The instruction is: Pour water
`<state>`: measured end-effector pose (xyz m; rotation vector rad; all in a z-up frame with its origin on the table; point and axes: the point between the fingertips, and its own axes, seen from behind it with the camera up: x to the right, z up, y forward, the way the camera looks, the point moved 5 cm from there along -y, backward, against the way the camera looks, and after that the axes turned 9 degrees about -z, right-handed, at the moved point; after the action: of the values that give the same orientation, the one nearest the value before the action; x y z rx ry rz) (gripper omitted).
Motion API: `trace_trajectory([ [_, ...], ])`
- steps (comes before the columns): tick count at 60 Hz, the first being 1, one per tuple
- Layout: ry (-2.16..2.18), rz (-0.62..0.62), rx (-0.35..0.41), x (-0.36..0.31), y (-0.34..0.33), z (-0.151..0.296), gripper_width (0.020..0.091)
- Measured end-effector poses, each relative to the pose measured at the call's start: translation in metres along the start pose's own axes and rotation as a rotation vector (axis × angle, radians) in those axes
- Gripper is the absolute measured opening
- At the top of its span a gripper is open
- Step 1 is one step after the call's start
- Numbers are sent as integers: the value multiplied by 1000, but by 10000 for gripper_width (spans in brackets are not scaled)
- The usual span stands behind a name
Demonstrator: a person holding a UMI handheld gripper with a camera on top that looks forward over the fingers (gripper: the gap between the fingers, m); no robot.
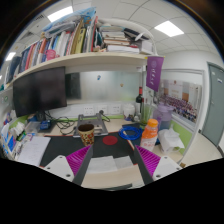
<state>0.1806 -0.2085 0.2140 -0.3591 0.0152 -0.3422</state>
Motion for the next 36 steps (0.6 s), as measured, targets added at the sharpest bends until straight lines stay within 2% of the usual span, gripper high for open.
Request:
trace_trajectory([
  [3,-1,-12,-14,62,46,-22,852],
  [12,9,-50,-39,123,106,-50,851],
  [22,-6,-29,-43,154,168,-64,845],
  [36,-22,29,32,160,223,-56,845],
])
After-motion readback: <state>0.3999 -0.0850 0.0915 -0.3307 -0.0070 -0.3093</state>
